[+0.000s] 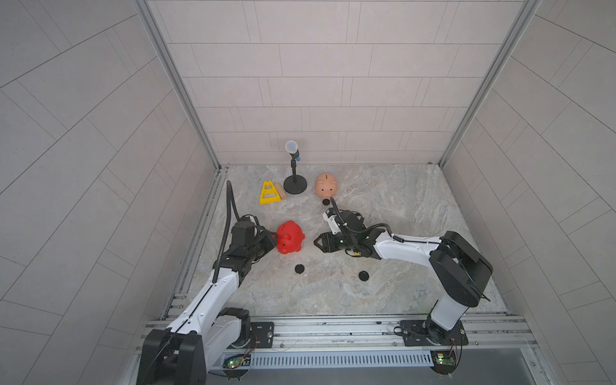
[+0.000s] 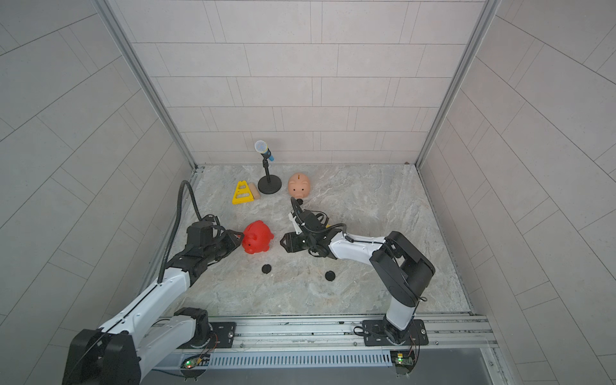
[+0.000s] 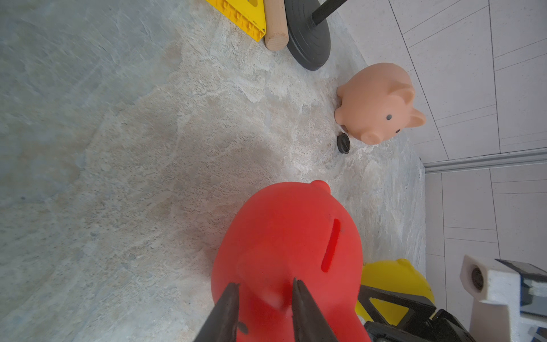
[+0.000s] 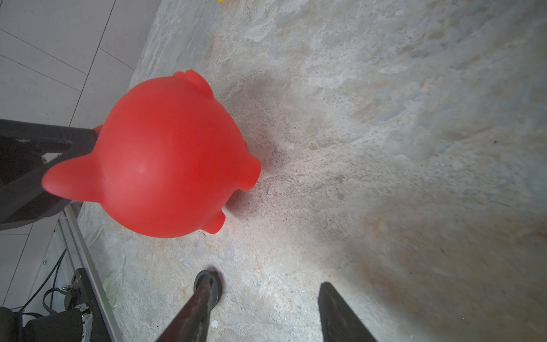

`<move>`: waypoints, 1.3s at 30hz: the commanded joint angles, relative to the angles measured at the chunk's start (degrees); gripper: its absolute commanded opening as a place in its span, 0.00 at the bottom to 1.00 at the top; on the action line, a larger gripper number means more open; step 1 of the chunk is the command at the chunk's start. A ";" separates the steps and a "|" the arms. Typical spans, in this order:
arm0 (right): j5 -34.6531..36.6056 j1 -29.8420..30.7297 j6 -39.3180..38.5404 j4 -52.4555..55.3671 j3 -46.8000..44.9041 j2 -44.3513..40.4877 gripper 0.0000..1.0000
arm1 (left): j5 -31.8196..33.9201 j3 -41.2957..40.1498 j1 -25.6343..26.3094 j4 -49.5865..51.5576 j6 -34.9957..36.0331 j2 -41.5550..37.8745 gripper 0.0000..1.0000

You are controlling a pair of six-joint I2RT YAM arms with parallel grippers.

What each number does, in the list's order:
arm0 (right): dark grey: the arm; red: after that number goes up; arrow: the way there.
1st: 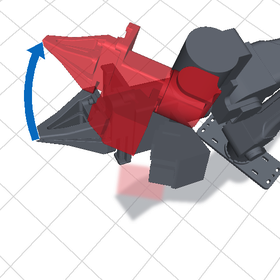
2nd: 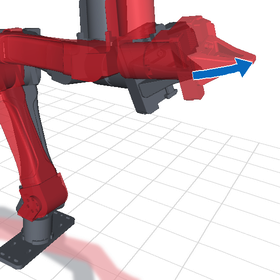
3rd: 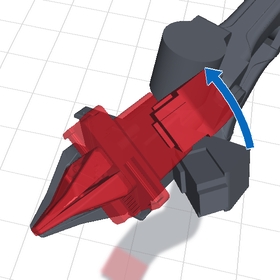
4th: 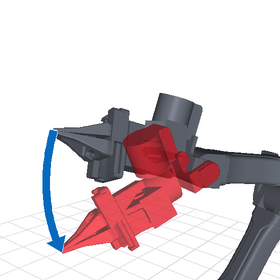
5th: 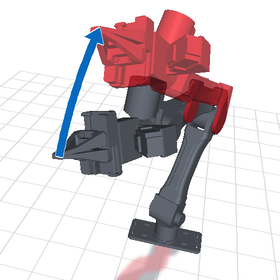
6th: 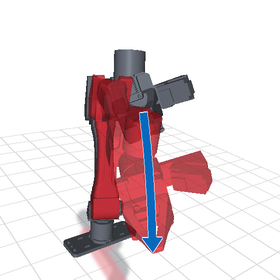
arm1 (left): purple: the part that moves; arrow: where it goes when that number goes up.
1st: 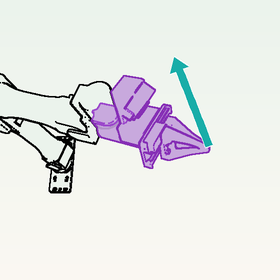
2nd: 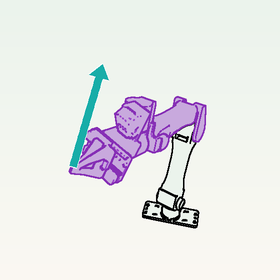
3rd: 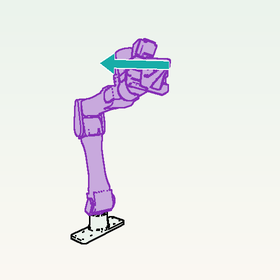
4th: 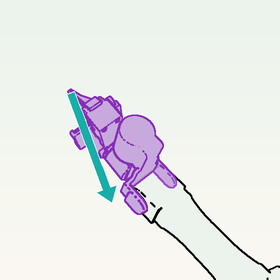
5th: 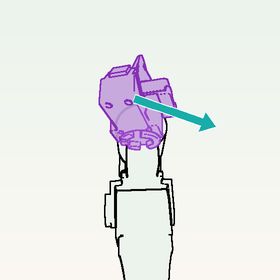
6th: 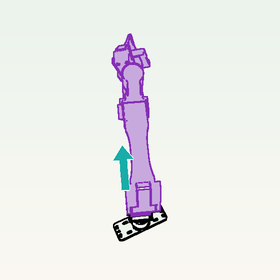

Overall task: Close piggy banks
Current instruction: Turn over the piggy bank at the center of the board.

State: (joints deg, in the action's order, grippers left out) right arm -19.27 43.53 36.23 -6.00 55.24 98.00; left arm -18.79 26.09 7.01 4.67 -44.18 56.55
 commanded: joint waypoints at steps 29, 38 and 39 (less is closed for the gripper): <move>-0.51 0.86 -0.55 1.43 1.97 1.68 0.59 | 4.86 -0.82 -0.74 11.42 1.21 -4.98 0.39; -0.75 0.94 -0.68 1.67 2.23 1.85 0.59 | 3.42 -0.95 -0.84 11.23 1.21 -4.78 0.39; -0.71 0.94 -0.63 1.69 2.19 1.85 0.59 | 3.47 -0.95 -0.77 11.24 1.21 -4.94 0.39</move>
State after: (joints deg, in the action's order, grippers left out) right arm -19.99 44.05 36.01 -5.63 55.83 99.00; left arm -15.20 25.43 6.50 14.92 -43.92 52.05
